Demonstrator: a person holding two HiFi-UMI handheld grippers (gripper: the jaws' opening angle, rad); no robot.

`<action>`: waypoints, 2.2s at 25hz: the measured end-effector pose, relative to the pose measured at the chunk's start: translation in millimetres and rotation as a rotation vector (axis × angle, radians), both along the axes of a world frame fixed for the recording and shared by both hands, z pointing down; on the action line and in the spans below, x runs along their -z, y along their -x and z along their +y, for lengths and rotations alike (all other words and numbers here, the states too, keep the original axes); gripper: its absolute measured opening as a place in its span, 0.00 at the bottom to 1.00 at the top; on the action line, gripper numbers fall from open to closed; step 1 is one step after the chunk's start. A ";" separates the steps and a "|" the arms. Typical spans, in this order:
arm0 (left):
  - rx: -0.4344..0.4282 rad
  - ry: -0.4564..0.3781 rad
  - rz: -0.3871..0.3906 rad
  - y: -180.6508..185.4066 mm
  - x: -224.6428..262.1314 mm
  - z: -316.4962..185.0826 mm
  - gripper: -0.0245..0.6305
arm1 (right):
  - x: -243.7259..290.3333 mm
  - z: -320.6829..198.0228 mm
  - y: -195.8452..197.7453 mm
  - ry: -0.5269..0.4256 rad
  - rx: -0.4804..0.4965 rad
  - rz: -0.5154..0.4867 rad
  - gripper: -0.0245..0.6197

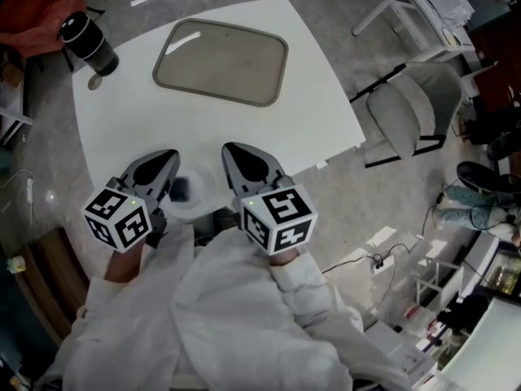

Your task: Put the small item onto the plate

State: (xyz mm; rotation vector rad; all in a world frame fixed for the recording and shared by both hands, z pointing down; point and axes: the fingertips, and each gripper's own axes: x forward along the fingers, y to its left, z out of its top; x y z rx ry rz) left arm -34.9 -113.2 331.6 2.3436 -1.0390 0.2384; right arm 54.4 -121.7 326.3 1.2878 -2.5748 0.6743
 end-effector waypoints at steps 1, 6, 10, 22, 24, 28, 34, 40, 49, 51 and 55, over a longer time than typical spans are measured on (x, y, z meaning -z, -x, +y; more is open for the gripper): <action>-0.004 0.005 -0.003 1.5 -0.4 -0.1 0.05 | -0.8 0.5 0.9 0.006 -0.004 0.000 0.06; -0.015 0.032 -0.015 11.0 -3.7 2.3 0.05 | -4.3 4.8 6.9 0.032 -0.020 -0.001 0.06; -0.023 0.057 -0.014 17.7 -7.5 7.0 0.05 | -6.3 9.0 10.1 0.046 -0.029 -0.002 0.06; 0.005 0.143 -0.055 38.2 -31.7 16.6 0.05 | -33.9 17.4 12.9 0.129 -0.035 0.018 0.06; 0.010 0.158 -0.060 41.8 -38.3 17.7 0.05 | -38.5 18.4 12.7 0.140 -0.034 0.023 0.06; 0.012 0.178 -0.068 47.9 -47.0 21.0 0.05 | -48.7 24.2 13.9 0.162 -0.018 0.046 0.06; 0.049 0.225 -0.072 57.6 -61.7 28.6 0.05 | -64.7 33.9 14.8 0.208 -0.002 0.065 0.06; 0.052 0.273 -0.095 65.6 -83.4 36.8 0.05 | -81.7 38.2 21.1 0.247 0.005 0.074 0.06; 0.062 0.345 -0.120 73.1 -111.0 50.0 0.06 | -106.2 57.6 29.8 0.315 0.041 0.093 0.06; 0.061 0.360 -0.119 72.3 -115.9 52.8 0.06 | -111.2 61.0 31.9 0.328 0.051 0.093 0.06; 0.056 0.390 -0.140 73.1 -125.6 59.5 0.06 | -117.5 65.0 35.2 0.350 0.064 0.084 0.06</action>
